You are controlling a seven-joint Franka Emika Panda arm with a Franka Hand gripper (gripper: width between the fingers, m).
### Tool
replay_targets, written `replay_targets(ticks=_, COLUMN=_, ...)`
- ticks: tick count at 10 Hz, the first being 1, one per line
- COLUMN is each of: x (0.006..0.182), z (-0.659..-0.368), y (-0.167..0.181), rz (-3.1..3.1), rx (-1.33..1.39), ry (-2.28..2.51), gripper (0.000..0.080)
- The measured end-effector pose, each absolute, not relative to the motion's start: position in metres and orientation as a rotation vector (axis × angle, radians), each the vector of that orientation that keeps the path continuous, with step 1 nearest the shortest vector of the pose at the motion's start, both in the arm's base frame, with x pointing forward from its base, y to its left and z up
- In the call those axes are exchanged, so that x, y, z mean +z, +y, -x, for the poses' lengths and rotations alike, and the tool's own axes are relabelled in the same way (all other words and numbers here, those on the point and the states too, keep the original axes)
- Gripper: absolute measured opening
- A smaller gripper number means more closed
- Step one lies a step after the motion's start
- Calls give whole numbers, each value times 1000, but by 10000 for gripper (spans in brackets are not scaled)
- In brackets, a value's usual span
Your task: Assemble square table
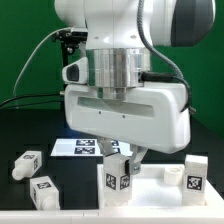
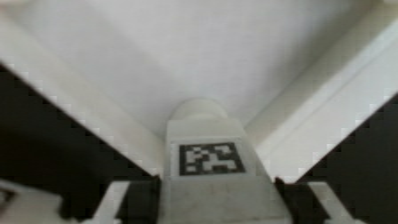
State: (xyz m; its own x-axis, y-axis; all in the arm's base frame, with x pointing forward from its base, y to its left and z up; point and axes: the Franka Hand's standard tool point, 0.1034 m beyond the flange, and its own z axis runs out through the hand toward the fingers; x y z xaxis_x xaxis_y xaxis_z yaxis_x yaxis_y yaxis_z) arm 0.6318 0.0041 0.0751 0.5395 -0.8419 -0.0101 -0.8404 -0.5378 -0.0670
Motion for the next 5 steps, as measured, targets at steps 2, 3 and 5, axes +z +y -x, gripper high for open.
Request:
replay_targets(ticks=2, x=74, z=-634, y=4, rz=2331, rx=-8, ry=1928, gripper=289)
replay_targets(ticks=3, x=74, z=-634, y=6, rz=2151, rx=6, ry=2092, gripper=288)
replay_targets(ticks=5, x=74, z=-635, y=6, rz=2005, rx=23, ry=2226, gripper=288)
